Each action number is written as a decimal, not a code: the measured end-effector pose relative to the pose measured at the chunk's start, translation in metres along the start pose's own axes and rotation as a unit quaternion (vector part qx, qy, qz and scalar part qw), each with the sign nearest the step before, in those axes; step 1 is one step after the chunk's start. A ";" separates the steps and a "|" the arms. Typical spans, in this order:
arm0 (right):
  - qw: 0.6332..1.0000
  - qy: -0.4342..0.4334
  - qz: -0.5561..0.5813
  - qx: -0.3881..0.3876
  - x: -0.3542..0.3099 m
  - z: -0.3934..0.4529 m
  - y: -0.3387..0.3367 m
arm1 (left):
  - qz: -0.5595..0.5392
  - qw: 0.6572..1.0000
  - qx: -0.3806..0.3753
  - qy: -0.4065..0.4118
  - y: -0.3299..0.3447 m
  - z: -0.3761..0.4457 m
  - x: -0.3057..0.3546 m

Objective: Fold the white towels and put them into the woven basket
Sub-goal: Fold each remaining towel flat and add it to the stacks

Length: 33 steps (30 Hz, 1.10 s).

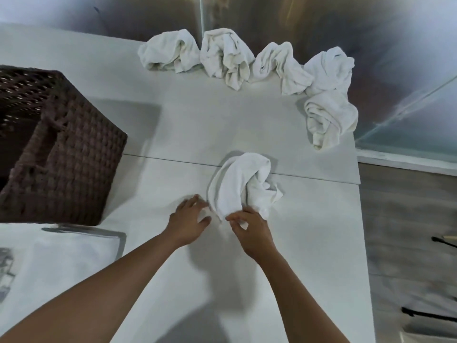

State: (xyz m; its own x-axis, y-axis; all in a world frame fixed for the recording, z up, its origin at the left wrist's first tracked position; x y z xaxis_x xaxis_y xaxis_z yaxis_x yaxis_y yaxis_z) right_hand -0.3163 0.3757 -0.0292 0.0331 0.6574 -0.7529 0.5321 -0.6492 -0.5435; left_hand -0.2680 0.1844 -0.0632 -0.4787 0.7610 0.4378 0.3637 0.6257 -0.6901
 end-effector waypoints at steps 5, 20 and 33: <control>0.989 0.000 0.140 0.047 -0.026 -0.014 -0.027 | -0.348 0.936 -0.003 -0.048 0.001 -0.014 0.025; 0.941 0.053 0.168 0.289 -0.059 -0.054 -0.135 | -0.352 0.918 0.155 0.097 -0.120 -0.062 0.093; 0.911 -0.007 0.197 0.362 -0.108 -0.096 -0.196 | -0.402 0.858 0.320 0.026 -0.227 -0.109 0.044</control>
State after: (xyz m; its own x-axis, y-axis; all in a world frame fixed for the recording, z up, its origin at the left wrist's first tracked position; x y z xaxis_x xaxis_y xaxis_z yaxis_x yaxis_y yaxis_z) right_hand -0.3429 0.4689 0.1939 0.0866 0.3164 -0.9447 -0.2168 -0.9195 -0.3279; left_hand -0.2844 0.0945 0.1752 -0.3268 0.1439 0.9341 -0.5879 0.7428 -0.3202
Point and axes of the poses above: each hand's wrist, its own z-axis towards the middle knuckle, its own y-axis out of the palm, x = y × z, the point moved 8 cm from there along z, towards the middle knuckle, and after that the axes turned 1 degree about z, right-handed, at the moved point
